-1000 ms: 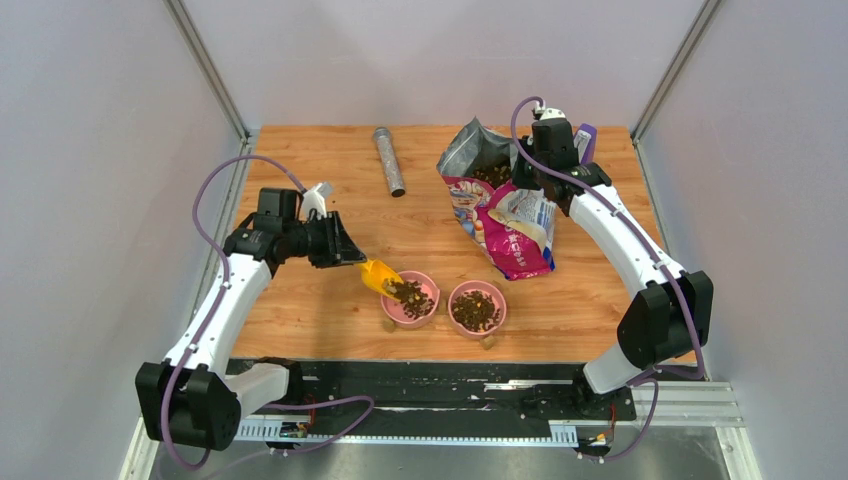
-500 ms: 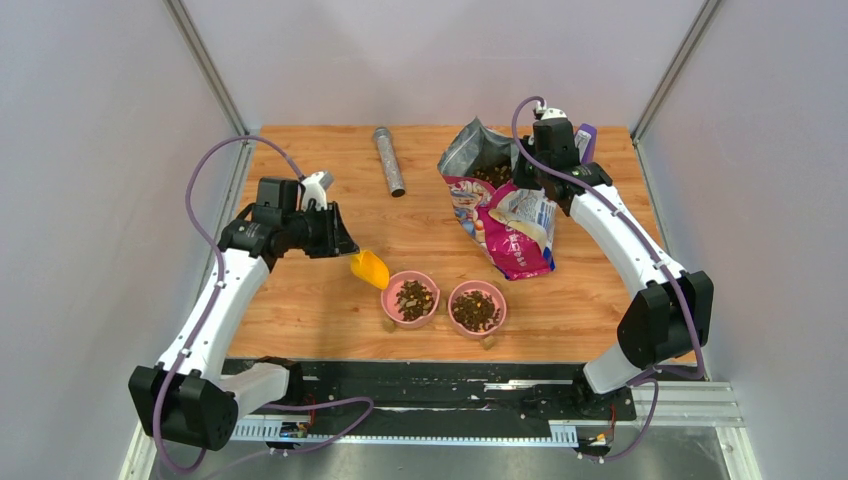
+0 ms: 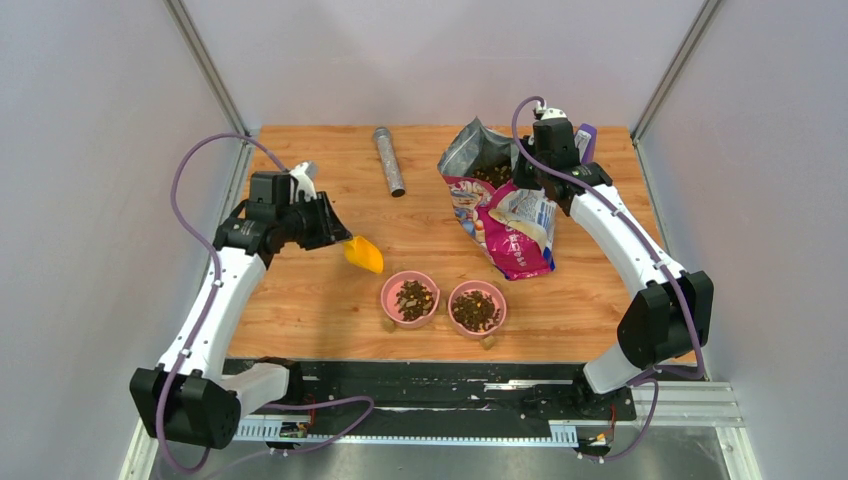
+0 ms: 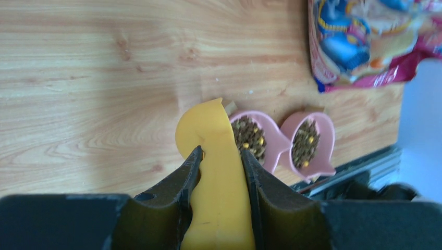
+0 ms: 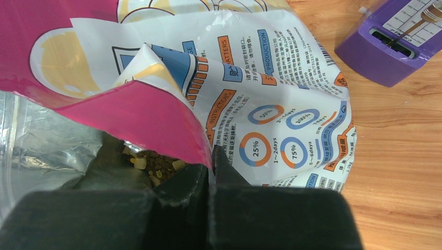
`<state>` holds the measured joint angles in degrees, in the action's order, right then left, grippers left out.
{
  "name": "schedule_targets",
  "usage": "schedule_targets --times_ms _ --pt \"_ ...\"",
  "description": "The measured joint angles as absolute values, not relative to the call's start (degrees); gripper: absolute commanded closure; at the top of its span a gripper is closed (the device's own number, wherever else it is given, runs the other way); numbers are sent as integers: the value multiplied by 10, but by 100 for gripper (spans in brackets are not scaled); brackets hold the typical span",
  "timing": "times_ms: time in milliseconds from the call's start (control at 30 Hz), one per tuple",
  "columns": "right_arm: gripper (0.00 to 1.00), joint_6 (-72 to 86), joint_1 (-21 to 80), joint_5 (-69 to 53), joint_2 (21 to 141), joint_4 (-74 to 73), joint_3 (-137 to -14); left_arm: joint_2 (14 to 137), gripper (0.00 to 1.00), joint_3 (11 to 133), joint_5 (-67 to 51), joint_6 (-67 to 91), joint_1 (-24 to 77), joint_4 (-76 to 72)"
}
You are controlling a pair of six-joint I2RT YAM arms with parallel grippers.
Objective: Serve the pet food
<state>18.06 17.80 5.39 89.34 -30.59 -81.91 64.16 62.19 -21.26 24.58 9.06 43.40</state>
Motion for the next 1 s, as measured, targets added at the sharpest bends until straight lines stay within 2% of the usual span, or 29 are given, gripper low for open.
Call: schedule_targets --times_ms 333,533,800,967,1000 --pt "100 181 176 48 893 -306 -819 663 99 517 -233 409 -51 311" --pt "100 181 175 42 893 -306 -819 720 97 463 -256 458 -61 218" --pt "100 181 174 39 893 -306 -819 792 93 460 -277 487 -82 125" --pt "100 181 174 36 893 -306 -819 829 68 460 -302 506 -119 90" --pt "100 181 174 35 893 -306 -819 833 58 460 -308 509 -125 89"
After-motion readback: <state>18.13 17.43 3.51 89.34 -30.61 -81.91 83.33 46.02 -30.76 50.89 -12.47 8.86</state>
